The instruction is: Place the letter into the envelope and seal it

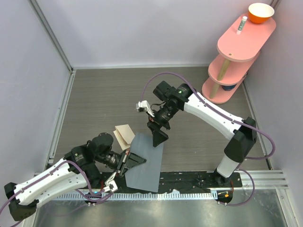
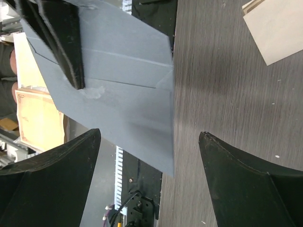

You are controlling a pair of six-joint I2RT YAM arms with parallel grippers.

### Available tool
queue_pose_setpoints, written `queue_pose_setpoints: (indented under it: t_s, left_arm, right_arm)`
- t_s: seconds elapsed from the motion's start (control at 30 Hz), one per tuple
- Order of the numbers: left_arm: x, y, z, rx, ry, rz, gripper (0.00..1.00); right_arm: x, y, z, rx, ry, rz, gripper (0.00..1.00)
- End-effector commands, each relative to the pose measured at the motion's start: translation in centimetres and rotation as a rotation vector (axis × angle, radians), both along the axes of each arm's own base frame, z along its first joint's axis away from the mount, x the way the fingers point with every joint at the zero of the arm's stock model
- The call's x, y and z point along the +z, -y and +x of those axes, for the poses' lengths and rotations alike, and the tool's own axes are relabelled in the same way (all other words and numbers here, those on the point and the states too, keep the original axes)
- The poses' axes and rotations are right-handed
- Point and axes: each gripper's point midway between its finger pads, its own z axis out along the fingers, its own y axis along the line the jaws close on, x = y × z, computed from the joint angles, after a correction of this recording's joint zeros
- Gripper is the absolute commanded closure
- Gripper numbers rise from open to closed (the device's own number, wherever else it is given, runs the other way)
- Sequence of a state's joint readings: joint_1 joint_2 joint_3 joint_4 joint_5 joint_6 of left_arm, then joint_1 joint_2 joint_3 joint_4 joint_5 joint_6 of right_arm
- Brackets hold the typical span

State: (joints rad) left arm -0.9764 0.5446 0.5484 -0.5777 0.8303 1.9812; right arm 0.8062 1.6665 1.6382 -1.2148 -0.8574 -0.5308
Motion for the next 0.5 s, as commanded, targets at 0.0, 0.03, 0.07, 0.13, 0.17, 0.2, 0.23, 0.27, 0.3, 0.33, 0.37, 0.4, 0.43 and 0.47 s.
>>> queue_pose_setpoints:
  t_s: [0.0,0.03,0.07,0.13,0.17,0.2,0.23,0.27,0.3,0.33,0.37,0.4,0.43,0.47]
  left_arm:
    - [2.7,0.3,-1.4,-0.135,0.202,-0.125,1.00]
    - [2.8,0.3,-1.5,-0.143,0.201,-0.129,1.00]
    - [2.7,0.3,-1.6,-0.147,0.201,-0.126,1.00]
    - [2.8,0.4,-1.4,-0.145,0.209,-0.125,1.00]
    - [2.7,0.5,-1.4,-0.144,0.208,-0.122,1.00]
    - [2.8,0.5,-1.3,-0.142,0.210,-0.122,1.00]
    - [2.8,0.5,-1.2,-0.138,0.211,-0.121,1.00]
    - [2.9,0.4,-1.2,-0.135,0.213,-0.122,1.00]
    - [2.8,0.4,-1.2,-0.128,0.204,-0.119,1.00]
    - [2.8,0.4,-1.1,-0.124,0.201,-0.120,1.00]
    - [2.8,0.3,-1.2,-0.125,0.193,-0.121,1.00]
    - [2.8,0.3,-1.2,-0.121,0.185,-0.120,1.00]
    - [2.8,0.2,-1.2,-0.119,0.186,-0.121,1.00]
    - [2.6,0.2,-1.1,-0.114,0.189,-0.118,1.00]
  right_arm:
    - [0.2,-0.3,-0.5,0.035,-0.031,0.014,0.07]
    - [-0.1,-0.3,-0.3,0.034,-0.027,0.009,0.07]
    - [-0.4,-0.3,-0.4,0.037,-0.030,0.002,0.07]
    - [-0.6,-0.4,-0.5,0.044,-0.054,0.000,0.07]
    - [-0.3,-0.6,-0.9,0.055,-0.077,0.014,0.09]
    - [0.0,-0.7,-1.2,0.064,-0.099,0.017,0.16]
    - [0.3,-0.8,-1.5,0.069,-0.112,0.024,0.20]
    - [0.7,-0.8,-1.9,0.076,-0.137,0.037,0.22]
    - [0.8,-0.8,-2.1,0.074,-0.152,0.037,0.26]
    - [1.0,-0.8,-2.4,0.070,-0.168,0.038,0.28]
    - [1.3,-0.8,-2.8,0.066,-0.199,0.044,0.32]
    - [0.9,-0.6,-3.1,0.066,-0.219,0.034,0.34]
    - [0.8,-0.5,-3.4,0.067,-0.229,0.033,0.37]
    - [0.6,-0.3,-3.5,0.067,-0.239,0.032,0.43]
